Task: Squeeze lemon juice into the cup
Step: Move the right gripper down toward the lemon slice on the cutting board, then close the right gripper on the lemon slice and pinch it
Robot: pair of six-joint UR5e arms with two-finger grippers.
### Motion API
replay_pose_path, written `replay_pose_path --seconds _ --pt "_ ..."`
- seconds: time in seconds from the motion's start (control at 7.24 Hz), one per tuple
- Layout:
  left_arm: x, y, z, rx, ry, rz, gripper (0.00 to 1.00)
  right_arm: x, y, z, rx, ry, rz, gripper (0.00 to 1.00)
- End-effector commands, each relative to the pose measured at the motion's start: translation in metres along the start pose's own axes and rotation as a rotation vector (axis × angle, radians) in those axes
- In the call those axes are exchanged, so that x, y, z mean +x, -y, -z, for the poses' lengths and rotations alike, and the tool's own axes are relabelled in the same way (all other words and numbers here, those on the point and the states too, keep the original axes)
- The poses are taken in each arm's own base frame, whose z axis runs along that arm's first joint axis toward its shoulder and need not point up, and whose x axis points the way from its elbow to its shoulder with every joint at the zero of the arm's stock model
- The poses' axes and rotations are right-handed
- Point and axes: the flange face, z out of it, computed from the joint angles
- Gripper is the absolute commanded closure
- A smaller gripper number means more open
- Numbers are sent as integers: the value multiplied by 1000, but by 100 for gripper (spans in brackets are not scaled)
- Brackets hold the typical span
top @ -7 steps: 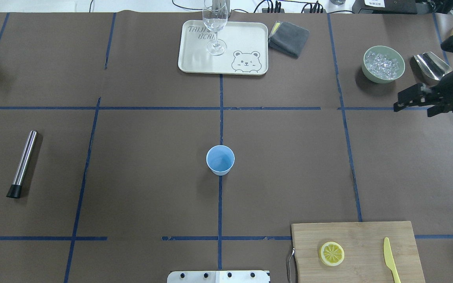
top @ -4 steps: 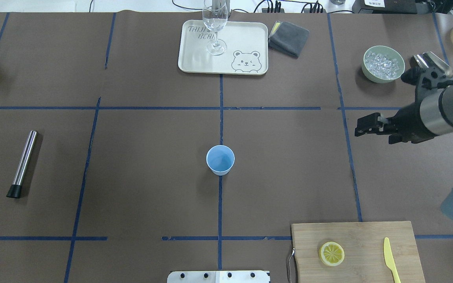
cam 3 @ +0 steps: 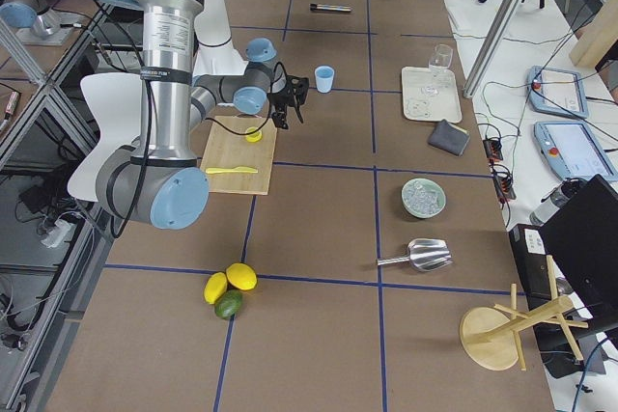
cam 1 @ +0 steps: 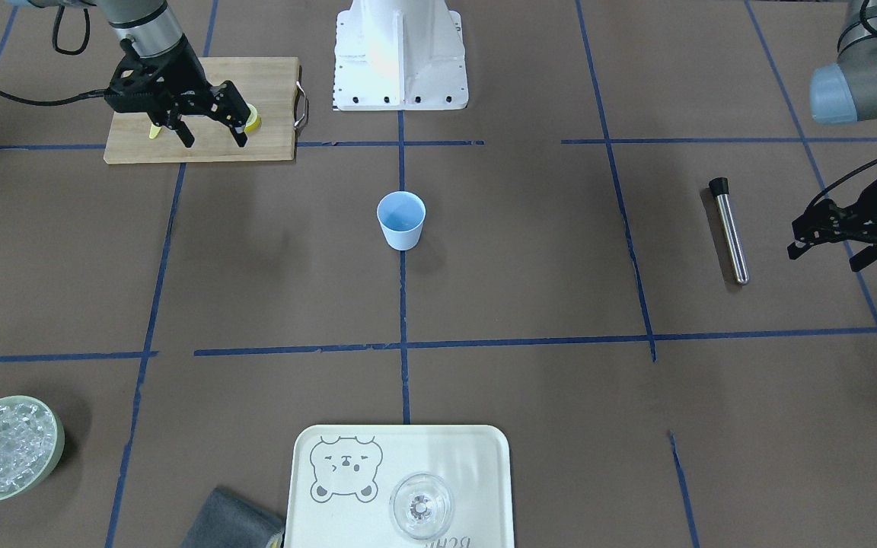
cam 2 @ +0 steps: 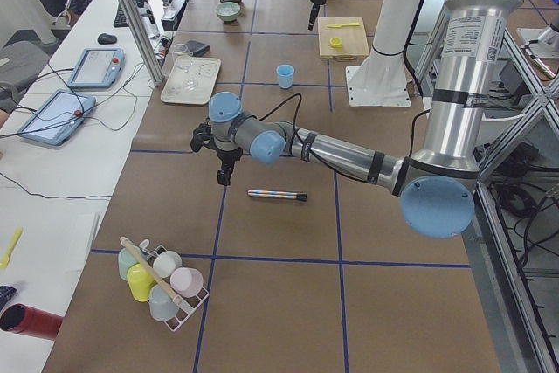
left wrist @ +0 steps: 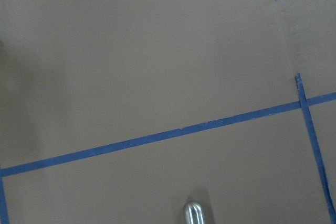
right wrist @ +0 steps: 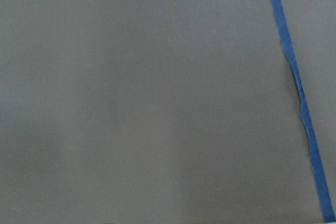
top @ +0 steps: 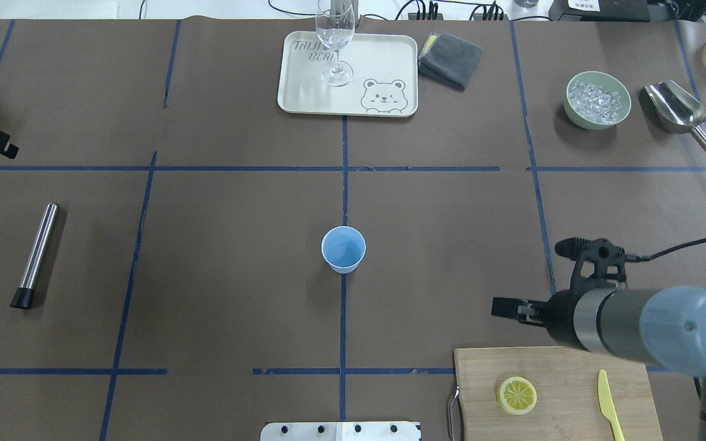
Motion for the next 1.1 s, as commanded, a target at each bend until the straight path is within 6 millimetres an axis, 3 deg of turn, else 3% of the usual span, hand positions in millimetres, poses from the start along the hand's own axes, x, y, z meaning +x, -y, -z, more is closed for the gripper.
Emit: replay_pose_path --seconds 0.0,0.14,0.55,0.97 --pt "2 0 -2 -1 -2 3 0 5 -67 -18 36 -26 46 0" --pt "3 1 -1 1 -3 3 0 20 -77 -24 38 -57 74 0" --pt "7 0 -8 -8 -8 1 0 24 -102 -32 3 -71 114 0" --pt "9 0 -6 -5 -11 -3 0 25 -109 -40 6 -79 129 0"
